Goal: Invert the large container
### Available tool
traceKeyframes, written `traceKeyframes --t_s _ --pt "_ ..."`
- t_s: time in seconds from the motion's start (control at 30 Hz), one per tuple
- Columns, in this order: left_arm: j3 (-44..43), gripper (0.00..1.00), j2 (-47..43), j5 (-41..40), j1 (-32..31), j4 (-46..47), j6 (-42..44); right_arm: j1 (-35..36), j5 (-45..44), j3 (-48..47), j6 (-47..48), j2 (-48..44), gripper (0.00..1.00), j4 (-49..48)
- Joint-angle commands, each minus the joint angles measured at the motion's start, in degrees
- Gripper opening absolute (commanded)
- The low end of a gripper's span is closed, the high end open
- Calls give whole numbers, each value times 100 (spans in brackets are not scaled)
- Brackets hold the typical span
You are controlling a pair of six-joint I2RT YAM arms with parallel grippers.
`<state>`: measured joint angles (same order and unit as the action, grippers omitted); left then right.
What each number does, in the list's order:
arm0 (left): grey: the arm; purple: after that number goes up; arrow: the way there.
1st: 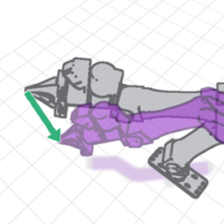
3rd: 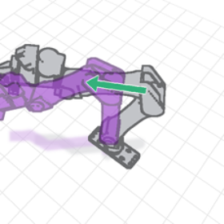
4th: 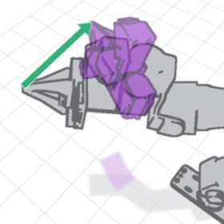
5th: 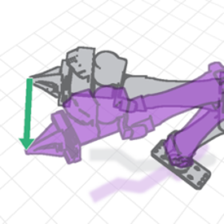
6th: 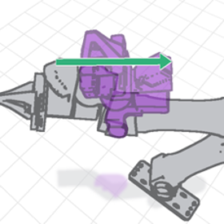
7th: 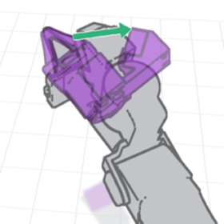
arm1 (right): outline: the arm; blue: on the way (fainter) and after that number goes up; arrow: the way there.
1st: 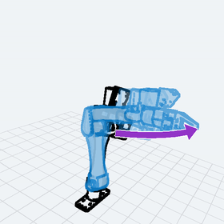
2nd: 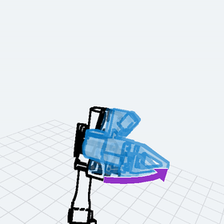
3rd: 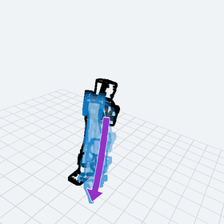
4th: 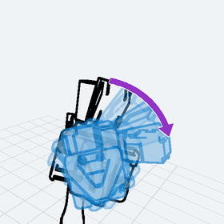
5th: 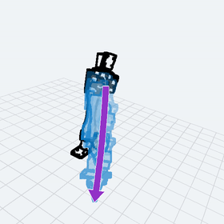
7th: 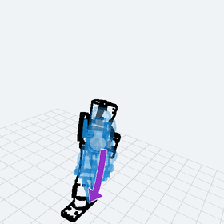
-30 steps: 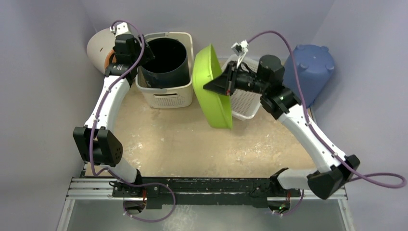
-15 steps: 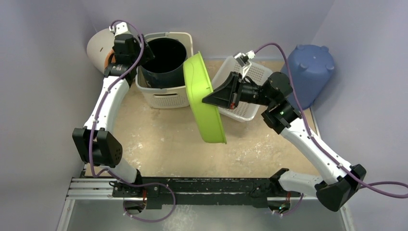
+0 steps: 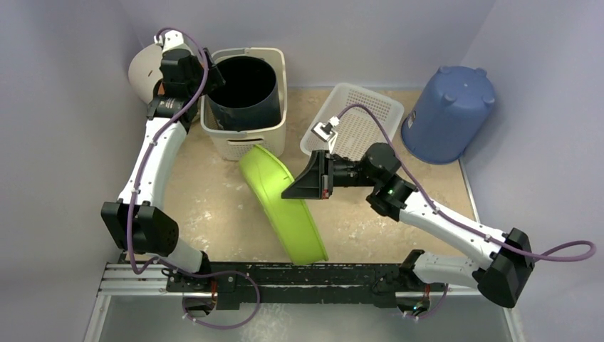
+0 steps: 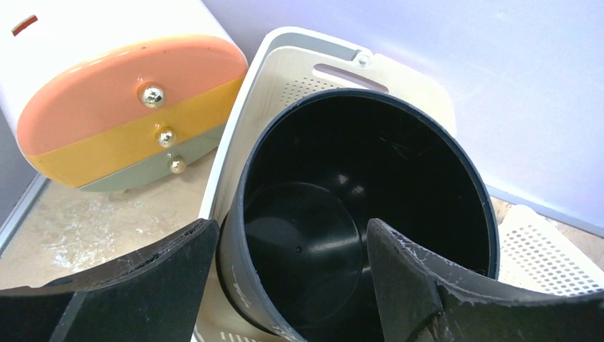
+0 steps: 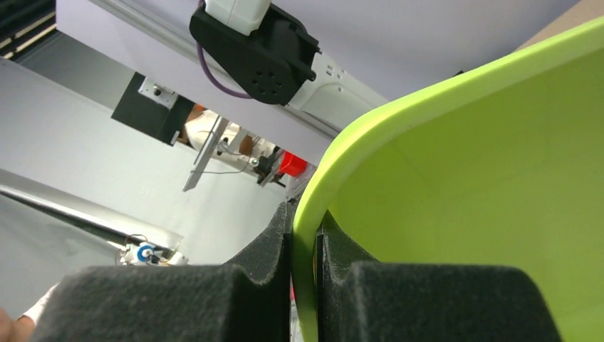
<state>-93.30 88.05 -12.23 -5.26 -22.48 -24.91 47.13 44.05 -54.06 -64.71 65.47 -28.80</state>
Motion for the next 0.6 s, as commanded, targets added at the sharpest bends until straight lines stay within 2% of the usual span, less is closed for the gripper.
traceKeyframes --t_s 0.0,0.13,0.3,0.4,0.57 --pt "-95 76 -198 -55 33 -57 169 33 -517 412 -690 -253 0 -1693" --pt "-24 76 -234 -78 33 -56 170 22 -974 1154 -1096 -617 0 -1810" --pt "34 77 -256 -102 33 -7 153 -153 -1669 2337 -1447 -1396 0 -1392" --pt "77 76 -253 -108 33 29 136 -376 -2047 2970 -1577 -2116 0 -803" --pt "184 76 -223 -63 33 149 78 -976 -2323 3453 -1442 -3216 0 620"
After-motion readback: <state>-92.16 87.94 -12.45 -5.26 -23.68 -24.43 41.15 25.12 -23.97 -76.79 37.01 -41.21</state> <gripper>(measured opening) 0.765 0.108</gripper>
